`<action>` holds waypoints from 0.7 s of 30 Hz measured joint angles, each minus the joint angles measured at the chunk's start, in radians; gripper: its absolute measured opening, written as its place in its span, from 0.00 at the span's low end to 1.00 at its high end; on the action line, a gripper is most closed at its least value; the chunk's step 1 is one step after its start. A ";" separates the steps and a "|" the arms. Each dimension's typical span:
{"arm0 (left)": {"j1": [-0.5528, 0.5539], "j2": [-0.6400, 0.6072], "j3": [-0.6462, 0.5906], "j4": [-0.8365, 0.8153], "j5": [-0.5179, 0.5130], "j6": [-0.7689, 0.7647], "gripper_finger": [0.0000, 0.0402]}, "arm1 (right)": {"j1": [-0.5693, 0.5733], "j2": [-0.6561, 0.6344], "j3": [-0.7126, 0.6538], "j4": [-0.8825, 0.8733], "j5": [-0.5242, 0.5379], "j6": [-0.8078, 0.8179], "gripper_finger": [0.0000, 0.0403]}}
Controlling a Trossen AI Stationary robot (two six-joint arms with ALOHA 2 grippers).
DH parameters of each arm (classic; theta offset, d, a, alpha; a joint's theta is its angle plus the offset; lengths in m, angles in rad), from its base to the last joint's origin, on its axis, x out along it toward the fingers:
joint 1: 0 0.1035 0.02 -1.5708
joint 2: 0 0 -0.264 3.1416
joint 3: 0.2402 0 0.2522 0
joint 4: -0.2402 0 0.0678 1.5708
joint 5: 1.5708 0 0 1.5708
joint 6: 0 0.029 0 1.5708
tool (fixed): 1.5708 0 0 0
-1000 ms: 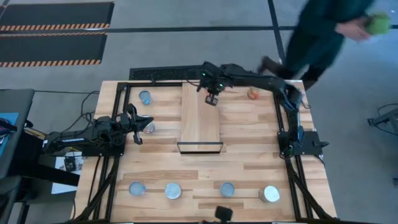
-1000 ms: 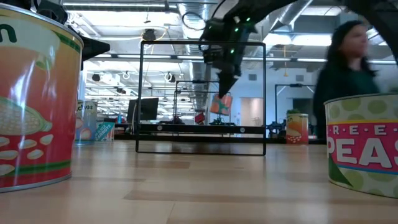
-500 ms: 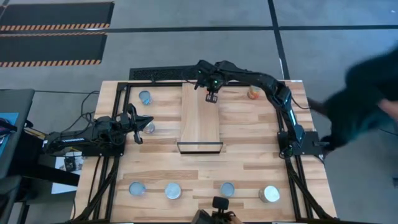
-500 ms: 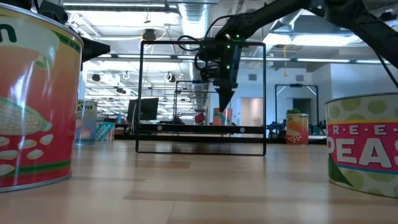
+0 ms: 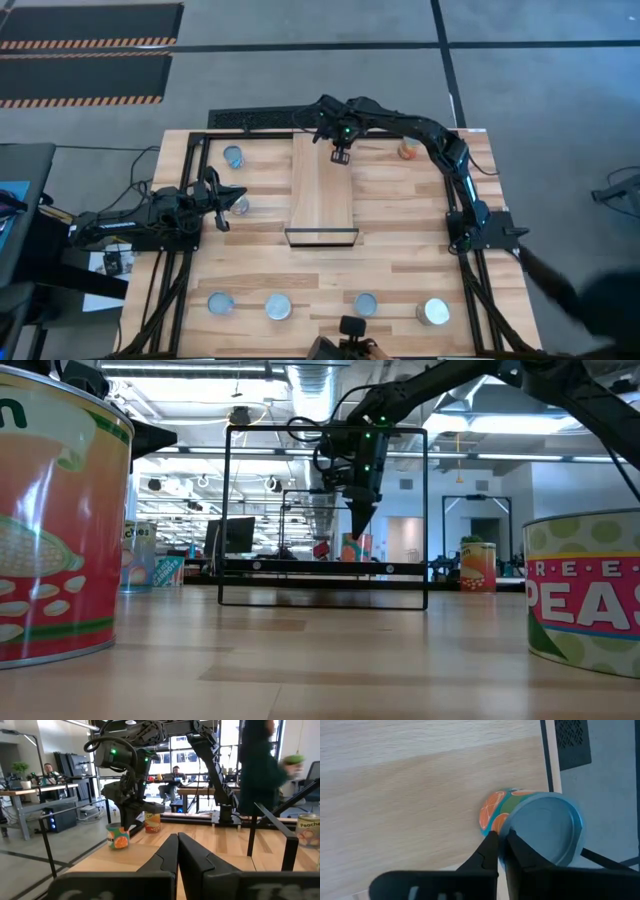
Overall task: Pick and place cans onto a shelf
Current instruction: Put the small dark green can on the shelf
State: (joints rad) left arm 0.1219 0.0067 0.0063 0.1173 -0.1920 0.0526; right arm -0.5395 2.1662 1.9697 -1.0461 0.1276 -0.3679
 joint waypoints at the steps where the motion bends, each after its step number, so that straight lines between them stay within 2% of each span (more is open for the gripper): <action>1: 0.000 0.000 0.000 0.000 0.000 0.000 0.00 | 0.001 0.000 0.000 0.001 0.000 0.000 0.07; 16: 0.000 0.000 0.000 0.000 0.000 0.000 0.00 | 0.003 0.000 0.000 -0.001 -0.023 0.027 0.07; 21: 0.000 0.000 0.000 0.000 0.000 0.000 0.00 | 0.004 0.000 0.000 0.002 -0.024 0.029 0.12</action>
State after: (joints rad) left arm 0.1219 0.0067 0.0063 0.1173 -0.1917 0.0528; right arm -0.5350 2.1662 1.9697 -1.0439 0.1040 -0.3386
